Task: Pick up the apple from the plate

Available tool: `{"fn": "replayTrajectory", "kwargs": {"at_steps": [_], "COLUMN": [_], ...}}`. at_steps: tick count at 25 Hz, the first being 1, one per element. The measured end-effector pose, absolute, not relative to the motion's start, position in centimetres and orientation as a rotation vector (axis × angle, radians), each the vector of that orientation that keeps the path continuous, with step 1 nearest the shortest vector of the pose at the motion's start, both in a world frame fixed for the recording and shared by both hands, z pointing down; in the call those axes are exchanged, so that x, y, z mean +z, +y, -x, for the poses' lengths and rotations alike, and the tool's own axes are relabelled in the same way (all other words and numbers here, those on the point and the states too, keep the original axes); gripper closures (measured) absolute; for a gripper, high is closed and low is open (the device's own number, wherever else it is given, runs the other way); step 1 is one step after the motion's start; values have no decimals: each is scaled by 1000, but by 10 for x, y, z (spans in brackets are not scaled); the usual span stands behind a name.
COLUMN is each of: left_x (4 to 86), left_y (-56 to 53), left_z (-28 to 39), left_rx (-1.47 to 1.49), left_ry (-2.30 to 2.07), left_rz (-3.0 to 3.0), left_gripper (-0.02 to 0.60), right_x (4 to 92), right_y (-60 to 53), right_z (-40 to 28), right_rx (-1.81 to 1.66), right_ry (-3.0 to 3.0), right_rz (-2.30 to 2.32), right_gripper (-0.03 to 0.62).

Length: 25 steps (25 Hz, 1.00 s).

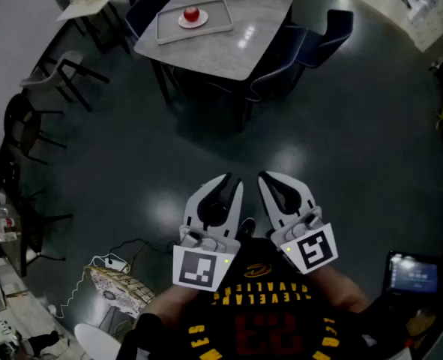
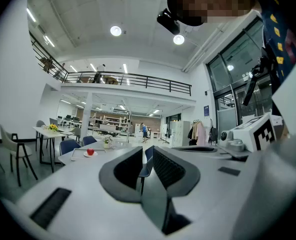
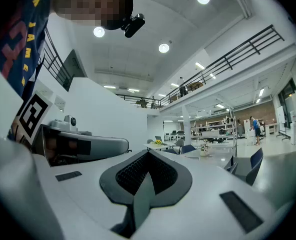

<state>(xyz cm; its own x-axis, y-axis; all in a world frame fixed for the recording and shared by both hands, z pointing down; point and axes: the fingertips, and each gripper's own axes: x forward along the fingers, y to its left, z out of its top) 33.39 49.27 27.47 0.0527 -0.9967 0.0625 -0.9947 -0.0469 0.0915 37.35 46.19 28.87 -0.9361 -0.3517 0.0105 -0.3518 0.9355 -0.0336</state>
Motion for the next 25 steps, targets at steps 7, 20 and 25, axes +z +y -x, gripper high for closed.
{"fn": "replayTrajectory", "kwargs": {"at_steps": [7,20,25], "left_x": [268,282,277], "left_y": [495,433,402], "left_z": [-321,-238,-195], "left_rx": [-20,-61,-91], "left_ry": [-2093,-2026,-2011], "left_rz": [-2202,-2162,-2178], "left_gripper": [515,515,515], "right_x": [282,286,278], "right_y": [458,390,358], "right_z": [-361,-285,-244], "right_rx": [58,125,139], "right_ry": [-3087,-3089,-3093], "right_rz": [-571,-655,-677], "right_gripper": [589,589,588]}}
